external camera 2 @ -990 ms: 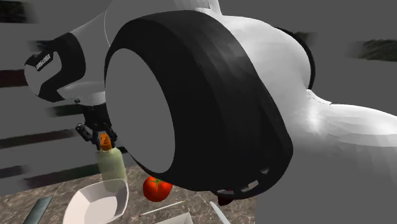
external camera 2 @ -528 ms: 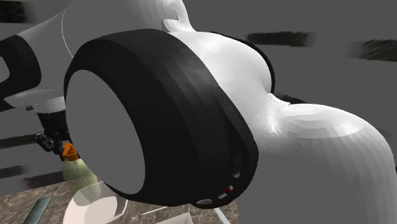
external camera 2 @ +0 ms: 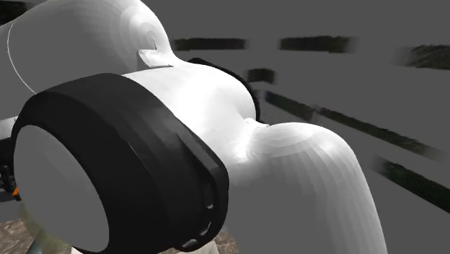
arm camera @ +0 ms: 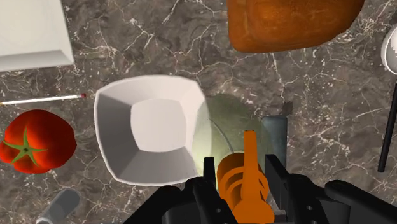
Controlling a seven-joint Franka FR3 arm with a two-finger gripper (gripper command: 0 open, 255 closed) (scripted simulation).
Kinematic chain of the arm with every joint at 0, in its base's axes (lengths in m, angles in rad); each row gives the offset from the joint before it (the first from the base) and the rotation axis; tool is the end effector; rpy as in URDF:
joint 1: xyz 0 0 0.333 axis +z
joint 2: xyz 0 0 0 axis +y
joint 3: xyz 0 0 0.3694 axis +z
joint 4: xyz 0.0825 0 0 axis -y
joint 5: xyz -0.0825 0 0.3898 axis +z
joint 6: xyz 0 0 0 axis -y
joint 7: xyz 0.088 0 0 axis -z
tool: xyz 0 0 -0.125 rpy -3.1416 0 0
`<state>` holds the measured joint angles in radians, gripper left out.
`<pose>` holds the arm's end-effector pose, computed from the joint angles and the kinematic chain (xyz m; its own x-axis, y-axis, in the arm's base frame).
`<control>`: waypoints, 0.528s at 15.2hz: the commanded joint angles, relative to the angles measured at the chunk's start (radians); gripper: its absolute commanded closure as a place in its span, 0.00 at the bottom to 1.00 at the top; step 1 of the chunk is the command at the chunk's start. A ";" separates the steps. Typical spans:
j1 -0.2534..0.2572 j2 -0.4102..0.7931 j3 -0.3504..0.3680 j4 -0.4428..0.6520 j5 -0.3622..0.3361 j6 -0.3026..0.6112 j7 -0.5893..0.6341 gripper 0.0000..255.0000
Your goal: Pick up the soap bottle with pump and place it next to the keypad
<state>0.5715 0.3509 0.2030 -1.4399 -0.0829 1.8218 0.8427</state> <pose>0.5166 0.4632 0.5287 0.9974 -0.0628 0.0341 -0.0621 -0.9979 -0.0207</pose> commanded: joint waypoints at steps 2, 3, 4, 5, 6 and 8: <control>0.050 0.067 0.014 0.098 -0.020 -0.034 0.061 1.00; 0.069 0.093 0.018 0.138 -0.028 -0.048 0.080 1.00; 0.087 0.122 0.021 0.181 -0.035 -0.064 0.098 1.00; 0.107 0.152 0.023 0.227 -0.043 -0.081 0.116 1.00; 0.127 0.184 0.025 0.278 -0.051 -0.100 0.133 1.00; 0.151 0.223 0.026 0.327 -0.059 -0.111 0.152 1.00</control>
<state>0.7132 0.5629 0.2286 -1.1215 -0.1388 1.7074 0.9841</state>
